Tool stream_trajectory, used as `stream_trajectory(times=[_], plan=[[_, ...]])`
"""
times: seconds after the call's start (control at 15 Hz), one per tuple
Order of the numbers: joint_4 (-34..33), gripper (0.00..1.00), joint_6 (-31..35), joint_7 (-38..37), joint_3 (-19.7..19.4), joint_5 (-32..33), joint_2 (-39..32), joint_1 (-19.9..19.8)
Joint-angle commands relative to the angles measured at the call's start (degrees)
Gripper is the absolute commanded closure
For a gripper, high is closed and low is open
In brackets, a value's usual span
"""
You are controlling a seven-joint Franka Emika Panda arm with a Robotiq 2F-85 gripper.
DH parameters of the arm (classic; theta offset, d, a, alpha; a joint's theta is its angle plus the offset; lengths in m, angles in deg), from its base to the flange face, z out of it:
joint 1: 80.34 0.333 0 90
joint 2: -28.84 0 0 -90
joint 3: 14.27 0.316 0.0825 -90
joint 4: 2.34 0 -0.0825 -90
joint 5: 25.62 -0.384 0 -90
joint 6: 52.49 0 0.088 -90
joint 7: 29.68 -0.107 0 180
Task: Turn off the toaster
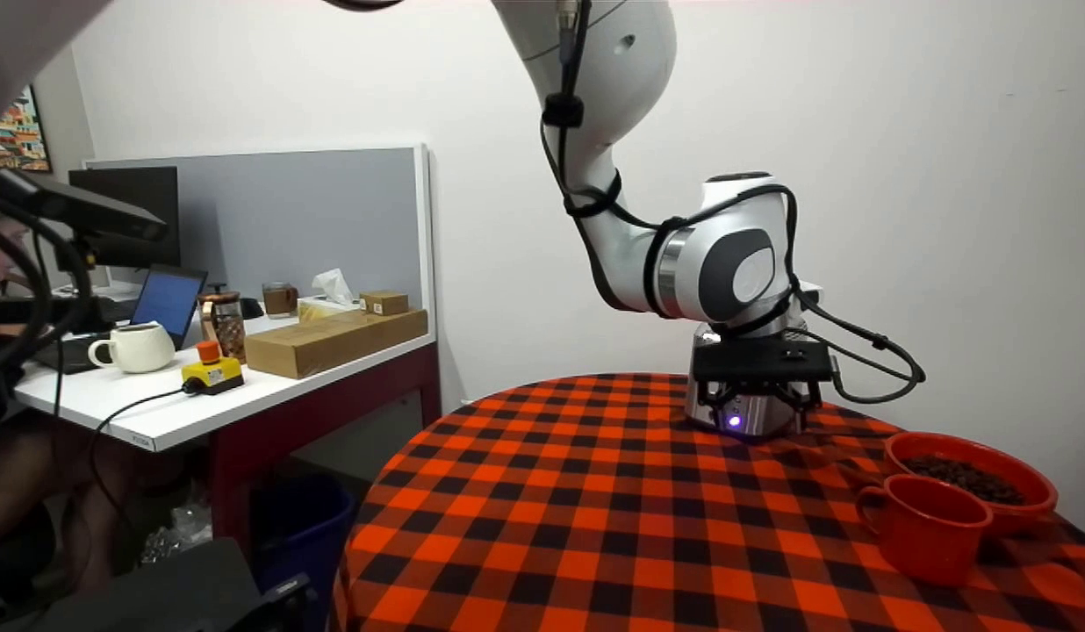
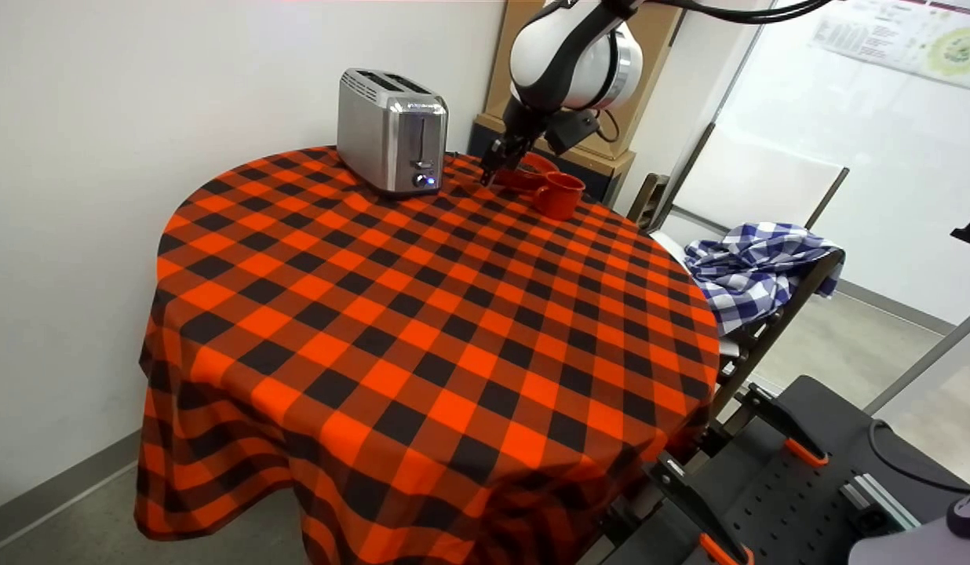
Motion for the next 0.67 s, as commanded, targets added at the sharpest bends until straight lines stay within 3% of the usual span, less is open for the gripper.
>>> stream_trajectory(times=[0.0, 0.6], plan=[[-6.27, 0.00, 1.68, -1.97, -0.59, 1.84, -5.09, 0.39], [-15.96, 0.00, 2.51, -2.22, 0.24, 1.43, -12.78, 0.46]])
